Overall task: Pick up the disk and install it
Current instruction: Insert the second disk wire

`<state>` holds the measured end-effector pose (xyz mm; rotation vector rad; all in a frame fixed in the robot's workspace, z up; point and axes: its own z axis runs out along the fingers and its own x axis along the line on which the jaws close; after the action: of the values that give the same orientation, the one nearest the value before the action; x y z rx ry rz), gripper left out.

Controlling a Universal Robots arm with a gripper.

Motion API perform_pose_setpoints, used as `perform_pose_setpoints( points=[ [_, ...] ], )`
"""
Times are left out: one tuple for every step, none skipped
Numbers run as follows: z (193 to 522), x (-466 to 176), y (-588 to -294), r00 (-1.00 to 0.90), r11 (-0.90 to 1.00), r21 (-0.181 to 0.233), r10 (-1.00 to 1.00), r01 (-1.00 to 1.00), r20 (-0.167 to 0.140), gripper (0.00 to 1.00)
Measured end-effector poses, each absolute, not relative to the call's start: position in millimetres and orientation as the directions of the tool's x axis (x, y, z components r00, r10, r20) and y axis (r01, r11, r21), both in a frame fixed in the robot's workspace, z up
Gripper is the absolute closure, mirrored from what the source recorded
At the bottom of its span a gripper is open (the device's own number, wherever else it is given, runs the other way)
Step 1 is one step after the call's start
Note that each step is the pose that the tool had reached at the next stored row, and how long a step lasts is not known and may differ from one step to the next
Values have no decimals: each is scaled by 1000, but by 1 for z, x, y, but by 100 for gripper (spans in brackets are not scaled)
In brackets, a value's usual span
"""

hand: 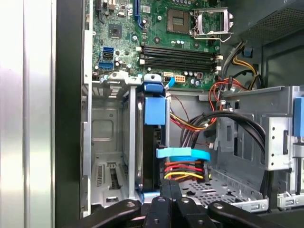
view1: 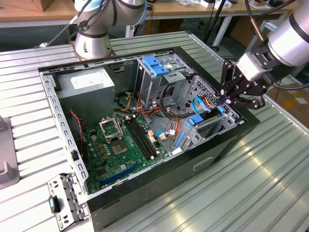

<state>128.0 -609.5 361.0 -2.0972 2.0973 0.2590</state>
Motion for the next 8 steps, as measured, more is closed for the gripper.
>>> perform_pose_setpoints(
  points=[
    [362, 133, -609, -1, -1, 7, -972, -1000, -237, 90],
    [363, 138, -609, -1, -1, 8, -972, -1000, -237, 90],
    [365, 142, -609, -1, -1, 8, -972, -1000, -237, 90],
    [366, 145, -609, -1, -1, 9, -971, -1000, -237, 90],
    [367, 148, -609, -2, -1, 9, -972, -1000, -237, 90],
    [369, 151, -609, -2, -1, 10, -972, -1000, -237, 90],
    [370, 152, -609, -2, -1, 10, -972, -1000, -237, 90],
    [371, 153, -609, -2, -1, 10, -972, -1000, -237, 90]
  ],
)
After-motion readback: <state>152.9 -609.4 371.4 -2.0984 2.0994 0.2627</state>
